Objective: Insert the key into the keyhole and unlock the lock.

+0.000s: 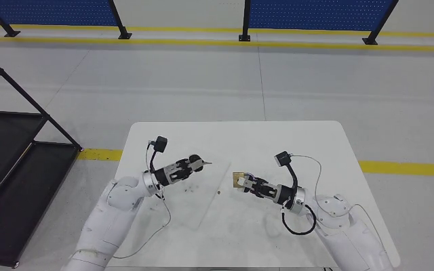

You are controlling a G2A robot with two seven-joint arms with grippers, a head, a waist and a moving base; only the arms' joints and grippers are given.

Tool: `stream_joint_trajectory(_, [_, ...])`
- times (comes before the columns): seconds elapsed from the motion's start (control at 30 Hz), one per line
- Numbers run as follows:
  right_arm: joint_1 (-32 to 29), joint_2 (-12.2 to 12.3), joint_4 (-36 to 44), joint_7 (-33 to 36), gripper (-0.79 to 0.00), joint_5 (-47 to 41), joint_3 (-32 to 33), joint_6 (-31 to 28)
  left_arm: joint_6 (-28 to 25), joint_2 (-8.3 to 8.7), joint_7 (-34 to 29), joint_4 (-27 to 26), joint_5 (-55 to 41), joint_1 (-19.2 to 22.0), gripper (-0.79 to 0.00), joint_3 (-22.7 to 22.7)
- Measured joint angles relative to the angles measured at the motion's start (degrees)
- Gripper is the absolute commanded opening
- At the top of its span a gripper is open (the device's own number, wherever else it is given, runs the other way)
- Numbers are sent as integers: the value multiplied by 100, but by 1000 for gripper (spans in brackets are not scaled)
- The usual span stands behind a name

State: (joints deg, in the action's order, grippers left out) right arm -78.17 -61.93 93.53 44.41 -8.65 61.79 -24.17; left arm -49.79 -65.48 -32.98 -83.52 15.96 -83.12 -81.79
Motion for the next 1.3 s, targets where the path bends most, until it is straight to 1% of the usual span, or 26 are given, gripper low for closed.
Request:
stream_joint_trajectory(0.07, [0,0,0,0,-785,0,0,0,-234,-34,715,-100,1040,-68,-785,-3])
stream_joint_trajectory(0.1, [0,0,0,0,-785,0,0,0,-349,-50,1160,-175,1706,-96,-785,-21])
stream_joint_trajectory(0.17, [0,0,0,0,-785,0,0,0,-377,-65,1835,-316,2778,-130,-785,-77])
stream_joint_trajectory(0.2, [0,0,0,0,-785,0,0,0,-297,-76,2328,-412,3513,-172,-785,-92])
stream_joint_trajectory(0.27, [0,0,0,0,-785,0,0,0,-59,-82,3092,-529,4630,-241,-785,-63])
stream_joint_trajectory(0.3, [0,0,0,0,-785,0,0,0,107,-79,3605,-581,5370,-278,-785,-1])
stream_joint_trajectory(0.37, [0,0,0,0,-785,0,0,0,379,-54,4372,-625,6451,-293,-785,105])
stream_joint_trajectory(0.43, [0,0,0,0,-785,0,0,0,833,-3,5275,-627,7748,-283,-785,252])
stream_joint_trajectory(0.47, [0,0,0,0,-785,0,0,0,1041,21,5705,-571,8266,-277,-785,326])
stream_joint_trajectory(0.5, [0,0,0,0,-785,0,0,0,1297,46,6298,-444,8831,-245,-785,411])
stream_joint_trajectory(0.57, [0,0,0,0,-785,0,0,0,1554,65,7026,-266,9377,-200,-785,469])
stream_joint_trajectory(0.6, [0,0,0,0,-785,0,0,0,1574,65,7291,-256,9514,-194,-785,472])
stream_joint_trajectory(0.67, [0,0,0,0,-785,0,0,0,1552,64,7318,-274,9468,-196,-785,468])
stream_joint_trajectory(0.7, [0,0,0,0,-785,0,0,0,1544,64,7163,-279,9436,-197,-785,466])
stream_joint_trajectory(0.77, [0,0,0,0,-785,0,0,0,1543,63,7044,-280,9427,-198,-785,466])
stream_joint_trajectory(0.93, [0,0,0,0,-785,0,0,0,1570,63,7046,-300,9440,-192,-785,469])
stream_joint_trajectory(0.97, [0,0,0,0,-785,0,0,0,1625,67,7068,-347,9494,-179,-785,494])
stream_joint_trajectory(1.03, [0,0,0,0,-785,0,0,0,1820,103,7318,-369,9881,-112,-785,525])
stream_joint_trajectory(1.07, [0,0,0,0,-785,0,0,0,2023,130,7434,-362,10186,-80,-785,530])
stream_joint_trajectory(1.1, [0,0,0,0,-785,0,0,0,2460,165,7531,-317,10732,-56,-785,544])
stream_joint_trajectory(1.17, [0,0,0,0,-785,0,0,0,3357,208,7529,-216,11707,-24,-785,581])
stream_joint_trajectory(1.2, [0,0,0,0,-785,0,0,0,3939,235,7549,-139,12364,13,-785,622])
stream_joint_trajectory(1.23, [0,0,0,0,-785,0,0,0,4331,256,7607,-79,12822,51,-785,657])
stream_joint_trajectory(1.3, [0,0,0,0,-785,0,0,0,5083,298,7975,88,13647,161,-785,736])
